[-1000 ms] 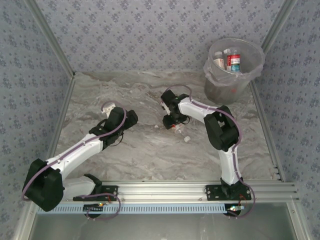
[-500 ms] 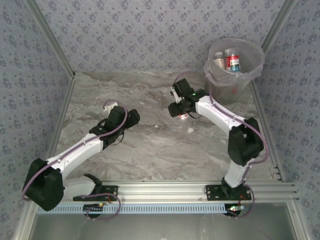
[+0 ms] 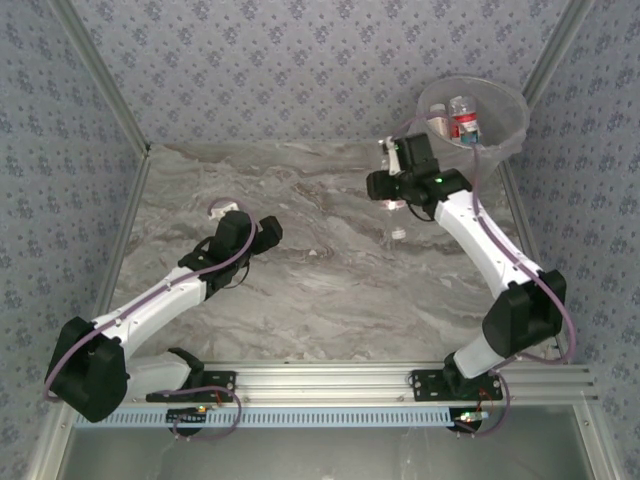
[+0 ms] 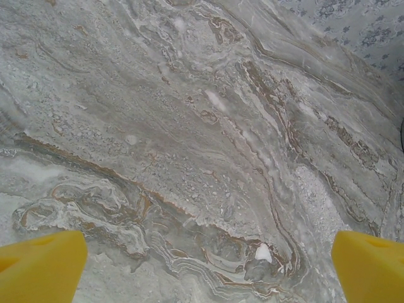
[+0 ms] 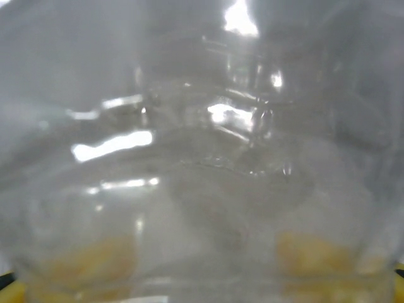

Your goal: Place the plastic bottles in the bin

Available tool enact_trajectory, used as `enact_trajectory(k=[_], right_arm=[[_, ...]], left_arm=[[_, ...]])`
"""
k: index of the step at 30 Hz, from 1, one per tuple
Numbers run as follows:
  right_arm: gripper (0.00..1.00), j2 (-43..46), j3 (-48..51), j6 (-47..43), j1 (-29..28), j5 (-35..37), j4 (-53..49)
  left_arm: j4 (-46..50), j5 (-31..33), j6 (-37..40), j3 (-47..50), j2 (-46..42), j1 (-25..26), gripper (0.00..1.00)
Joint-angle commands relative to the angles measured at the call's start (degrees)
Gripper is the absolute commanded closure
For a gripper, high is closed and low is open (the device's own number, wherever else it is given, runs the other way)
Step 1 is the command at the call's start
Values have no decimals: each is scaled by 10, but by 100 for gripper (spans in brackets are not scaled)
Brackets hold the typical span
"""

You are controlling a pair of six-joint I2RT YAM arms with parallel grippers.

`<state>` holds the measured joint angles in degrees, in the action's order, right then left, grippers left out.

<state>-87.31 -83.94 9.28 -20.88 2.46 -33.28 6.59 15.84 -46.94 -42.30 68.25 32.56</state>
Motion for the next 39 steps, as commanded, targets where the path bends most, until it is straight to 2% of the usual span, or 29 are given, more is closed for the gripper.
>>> enact_trajectory(k=[1,9,13,20,26,31,39], right_arm=[[38,43,-41,-10,27,42,75],[38,27,-100,-111,84,45,185],[37,-19,-158,-156,115,38,196],[35,-106,-229,-250,154,95,276],[34,-182,-306,-270,189,110,283],[34,-233,-355,-303,206,132,250],[33,-305,-455,-285,234,152,165]], left_arm=[[-11,-4,11,-5,-9,-4,1],[-7,-2,11,-7,-11,-4,1],[-5,-3,10,-10,-10,-4,1],[3,-2,9,-14,-16,-4,1],[10,0,7,-13,-21,-3,1],[15,6,9,-13,-26,-4,1],[15,10,6,-6,-29,-4,0]])
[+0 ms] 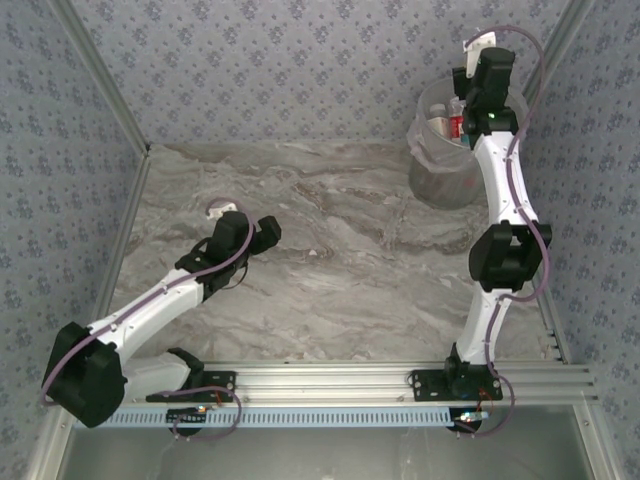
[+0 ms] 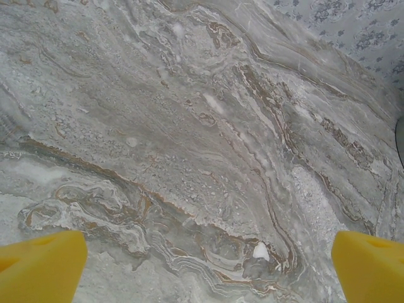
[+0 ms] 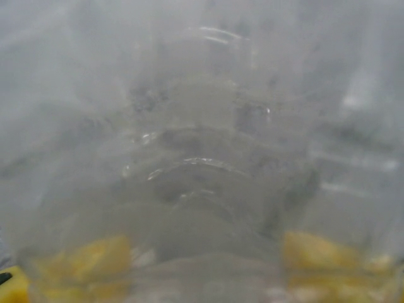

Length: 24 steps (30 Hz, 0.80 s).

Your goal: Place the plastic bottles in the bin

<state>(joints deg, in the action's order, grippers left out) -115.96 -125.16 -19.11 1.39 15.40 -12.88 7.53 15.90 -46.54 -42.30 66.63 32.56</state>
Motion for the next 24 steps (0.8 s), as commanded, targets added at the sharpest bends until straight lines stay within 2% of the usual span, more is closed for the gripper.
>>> enact_trajectory(k=[1,4,7,9,12,16,18,20,22,24], right_arm=[[33,-24,-46,-7,12,15,-43],[33,-42,-64,-11,12,20,-57],[31,-63,-78,-17,14,62,-71],[29,-74,-77,-18,18,85,-74],[24,-87,-84,2,31,82,-93],[16,-109,-143,52,45,34,-185],[15,-103,-152,66,45,-11,-210],[15,-89,-150,78,46,-92,-235],[15,-74,-146,98,43,-137,-243],[14,-55,-136,120,40,-152,-235]], left_arm=[[7,9,1,-5,-14,-4,1],[8,11,1,-5,-18,-4,1],[10,14,1,-2,-22,-4,1],[9,16,-2,2,-26,-4,1],[9,21,-4,8,-32,-3,1],[16,25,-3,7,-33,-4,1],[16,25,-4,8,-32,-3,0],[14,25,-4,7,-30,-3,1],[11,24,-5,7,-27,-4,1],[12,22,-4,5,-26,-3,0]])
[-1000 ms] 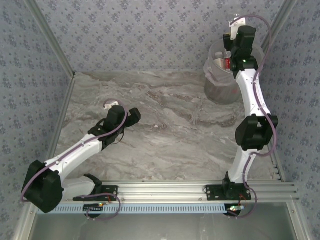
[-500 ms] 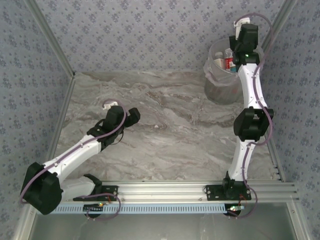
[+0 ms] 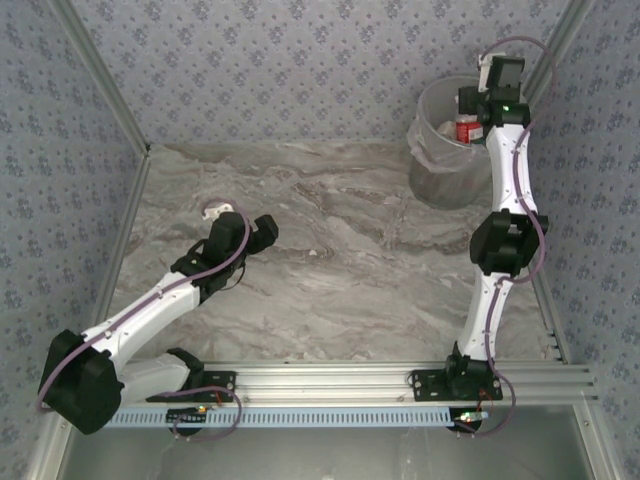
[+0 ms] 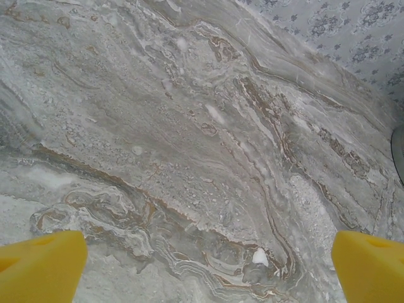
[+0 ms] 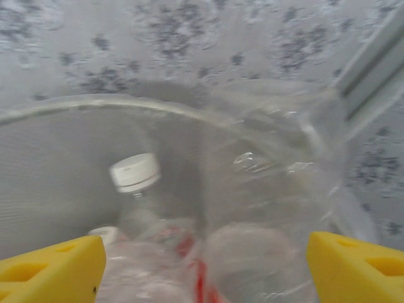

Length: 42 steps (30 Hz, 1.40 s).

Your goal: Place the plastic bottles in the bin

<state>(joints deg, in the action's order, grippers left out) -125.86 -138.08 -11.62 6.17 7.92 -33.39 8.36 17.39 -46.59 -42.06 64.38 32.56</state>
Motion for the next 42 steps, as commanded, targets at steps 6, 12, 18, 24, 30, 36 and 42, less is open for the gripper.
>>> enact_trajectory(k=[6,12,18,24,30,36,42], right_arm=[[12,113,48,95,-13,-152,12],[9,223,196,139,-18,-170,70],[0,369,426,179,-24,-160,184],[0,492,602,184,-29,-115,220],[0,590,777,160,-28,-90,256],[0,630,900,157,-27,-53,298],[0,632,1000,157,-17,-45,393]], left_arm=[[13,23,11,1,-14,-5,1],[36,59,50,0,-47,-36,1],[59,97,117,6,-81,-115,0],[40,151,187,13,-88,-207,0],[-74,175,266,74,-62,-279,1],[-180,79,318,110,22,-325,1],[-318,4,390,123,123,-326,1]])
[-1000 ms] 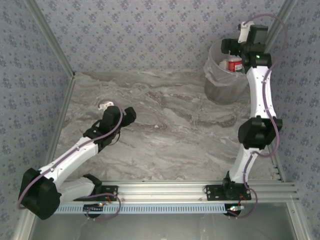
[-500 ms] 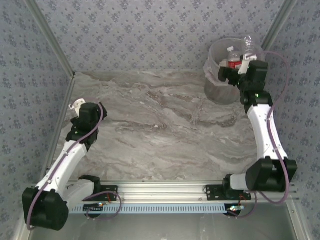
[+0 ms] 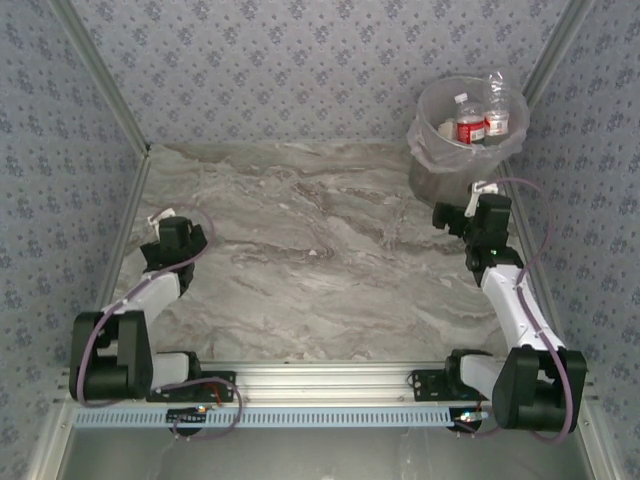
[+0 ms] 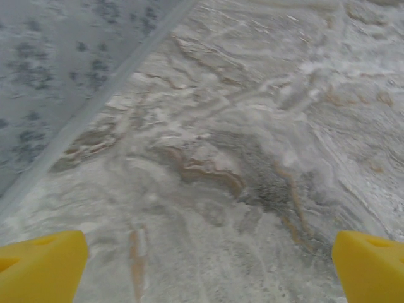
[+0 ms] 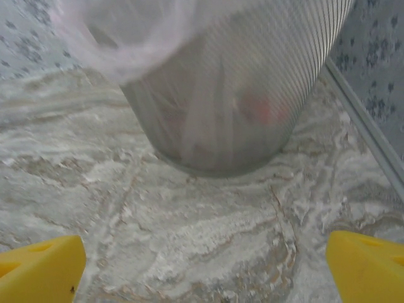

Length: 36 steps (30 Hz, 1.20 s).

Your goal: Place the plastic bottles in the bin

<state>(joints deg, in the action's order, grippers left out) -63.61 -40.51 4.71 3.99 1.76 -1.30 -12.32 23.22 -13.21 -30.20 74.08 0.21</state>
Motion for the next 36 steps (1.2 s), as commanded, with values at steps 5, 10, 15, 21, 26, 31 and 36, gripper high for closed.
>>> enact_trajectory(k=[5,10,15,21,26,31,36], right_arm=[[0,9,88,1,7,9,131],[0,7,121,-8,7,8,155],[0,-28,162,-8,3,12,231],[0,-110,180,-53,-38,48,325],[0,-151,190,-72,-51,63,424],[0,-237,253,-75,-54,70,614],[0,-234,189,-46,-25,44,487]], left_arm=[[-279,-144,96,48,105,-8,0],[-395,-137,92,96,134,-8,0],[-368,-74,91,81,136,10,0],[-371,-74,92,80,137,10,1],[-371,-74,92,80,137,10,1],[-370,-73,92,80,137,10,1],[-370,-74,92,80,137,11,0]])
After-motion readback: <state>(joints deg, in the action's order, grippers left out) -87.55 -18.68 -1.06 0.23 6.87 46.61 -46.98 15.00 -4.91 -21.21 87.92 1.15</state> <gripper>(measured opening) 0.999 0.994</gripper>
